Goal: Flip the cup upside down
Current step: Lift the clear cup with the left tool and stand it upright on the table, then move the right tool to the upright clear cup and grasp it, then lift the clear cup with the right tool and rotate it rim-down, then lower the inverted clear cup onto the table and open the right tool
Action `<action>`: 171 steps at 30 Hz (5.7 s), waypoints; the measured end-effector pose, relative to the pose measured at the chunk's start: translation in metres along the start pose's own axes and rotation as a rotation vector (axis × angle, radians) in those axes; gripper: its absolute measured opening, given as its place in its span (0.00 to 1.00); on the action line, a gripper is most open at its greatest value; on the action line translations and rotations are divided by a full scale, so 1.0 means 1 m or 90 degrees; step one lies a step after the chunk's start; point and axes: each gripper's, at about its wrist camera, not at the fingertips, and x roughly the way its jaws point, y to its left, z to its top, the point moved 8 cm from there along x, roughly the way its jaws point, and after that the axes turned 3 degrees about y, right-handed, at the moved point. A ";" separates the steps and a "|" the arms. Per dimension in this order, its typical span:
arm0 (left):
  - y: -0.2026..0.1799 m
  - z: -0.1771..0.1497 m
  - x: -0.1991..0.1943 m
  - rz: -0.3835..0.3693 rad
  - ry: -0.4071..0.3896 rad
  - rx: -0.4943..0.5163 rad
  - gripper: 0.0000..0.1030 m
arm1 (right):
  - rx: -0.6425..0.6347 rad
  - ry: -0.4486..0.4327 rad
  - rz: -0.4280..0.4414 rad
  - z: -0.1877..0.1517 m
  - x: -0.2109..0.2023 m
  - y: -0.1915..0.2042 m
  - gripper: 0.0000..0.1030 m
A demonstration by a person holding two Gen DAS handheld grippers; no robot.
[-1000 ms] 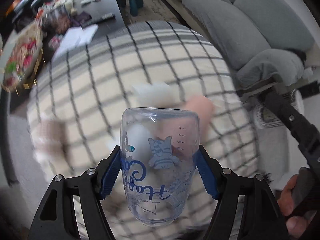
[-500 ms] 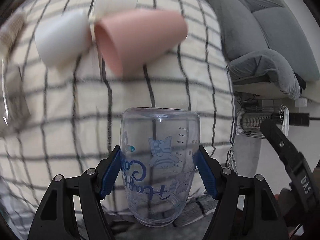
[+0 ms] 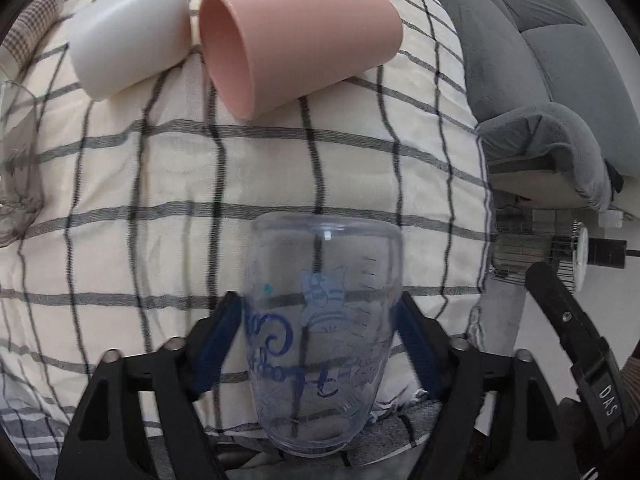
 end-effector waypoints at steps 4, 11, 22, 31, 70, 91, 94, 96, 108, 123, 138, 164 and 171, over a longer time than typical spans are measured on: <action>0.006 -0.003 -0.009 0.022 -0.020 0.006 0.86 | -0.001 -0.005 0.001 0.000 -0.004 0.003 0.99; 0.012 -0.016 -0.021 0.025 -0.024 0.013 0.86 | -0.007 -0.016 0.004 -0.003 -0.019 0.009 0.99; 0.032 -0.039 -0.102 0.128 -0.218 0.079 0.88 | -0.044 -0.019 0.008 -0.015 -0.047 0.036 0.99; 0.067 -0.037 -0.156 0.161 -0.360 0.063 0.93 | -0.146 0.053 0.015 -0.034 -0.041 0.100 0.99; 0.138 0.027 -0.150 0.094 -0.343 -0.051 0.93 | -0.200 0.568 -0.098 -0.081 0.102 0.159 0.71; 0.149 0.002 -0.206 0.110 -0.479 -0.048 0.93 | -0.241 0.239 0.039 -0.043 -0.013 0.212 0.70; 0.164 -0.006 -0.215 0.121 -0.512 -0.062 0.94 | -0.262 0.128 0.072 -0.029 -0.029 0.236 0.70; 0.176 -0.011 -0.217 0.125 -0.526 -0.073 0.94 | -0.265 0.049 0.092 -0.024 -0.037 0.245 0.70; 0.215 -0.037 -0.188 0.140 -0.571 -0.034 0.94 | -0.271 -0.293 0.147 -0.053 -0.057 0.282 0.70; 0.242 -0.039 -0.172 0.148 -0.629 -0.037 0.95 | -0.274 -0.338 0.146 -0.072 -0.022 0.295 0.70; 0.235 -0.042 -0.169 0.135 -0.627 -0.020 0.95 | -0.274 -0.293 0.125 -0.090 -0.003 0.285 0.72; 0.171 -0.088 -0.223 0.152 -0.668 0.014 1.00 | -0.230 -0.390 0.112 -0.087 -0.124 0.224 0.99; 0.149 -0.091 -0.236 0.163 -0.666 0.020 1.00 | -0.222 -0.394 0.114 -0.085 -0.142 0.207 0.99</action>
